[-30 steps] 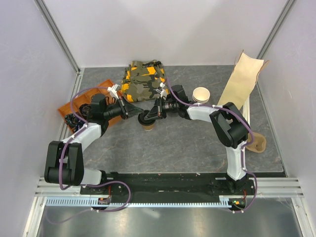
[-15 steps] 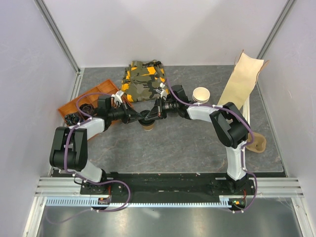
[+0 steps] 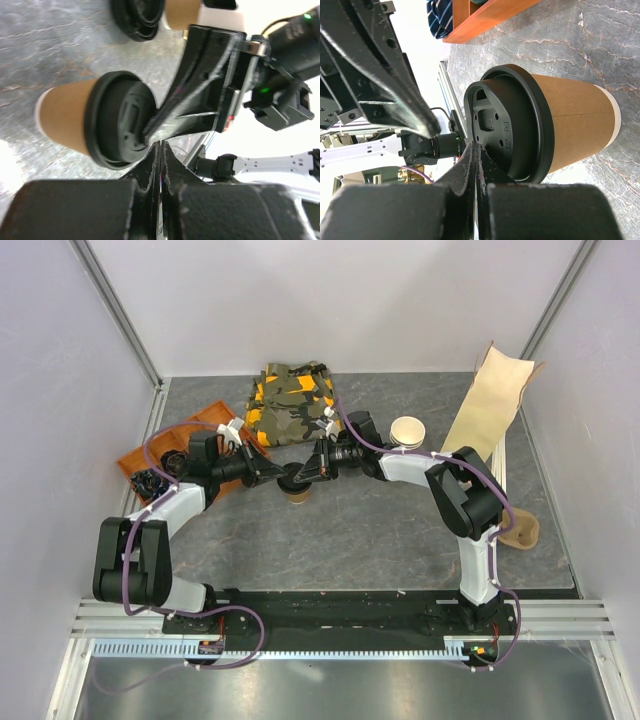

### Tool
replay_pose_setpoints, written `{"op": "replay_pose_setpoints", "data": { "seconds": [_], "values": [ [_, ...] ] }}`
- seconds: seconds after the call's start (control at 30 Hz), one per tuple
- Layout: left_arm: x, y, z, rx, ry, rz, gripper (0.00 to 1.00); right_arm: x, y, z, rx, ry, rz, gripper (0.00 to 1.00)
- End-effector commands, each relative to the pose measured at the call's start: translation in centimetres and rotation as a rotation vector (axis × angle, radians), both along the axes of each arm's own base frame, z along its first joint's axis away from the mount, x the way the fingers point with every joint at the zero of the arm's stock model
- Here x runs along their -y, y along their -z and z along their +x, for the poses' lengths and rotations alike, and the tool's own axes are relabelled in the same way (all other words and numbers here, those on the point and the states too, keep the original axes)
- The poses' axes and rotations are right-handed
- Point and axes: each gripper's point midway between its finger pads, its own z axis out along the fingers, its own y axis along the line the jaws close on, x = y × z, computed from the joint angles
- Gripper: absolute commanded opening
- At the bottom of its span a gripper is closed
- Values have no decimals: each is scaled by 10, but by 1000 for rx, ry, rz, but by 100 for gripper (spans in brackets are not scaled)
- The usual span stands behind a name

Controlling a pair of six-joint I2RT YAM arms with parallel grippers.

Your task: Pack the takeout coffee

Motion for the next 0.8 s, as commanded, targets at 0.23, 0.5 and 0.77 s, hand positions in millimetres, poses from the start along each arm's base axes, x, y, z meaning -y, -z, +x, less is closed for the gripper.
{"op": "replay_pose_setpoints", "data": {
  "seconds": [0.23, 0.5, 0.77],
  "values": [
    [-8, 58, -6, -155, -23, 72, 2, 12, 40, 8, -52, 51, -103, 0],
    [-12, 67, -7, -158, -7, 109, 2, 14, 45, 8, -44, 42, -126, 0],
    [6, -37, 0, 144, 87, -55, 16, 2, -7, 11, 45, -3, 10, 0]
  ]
}}
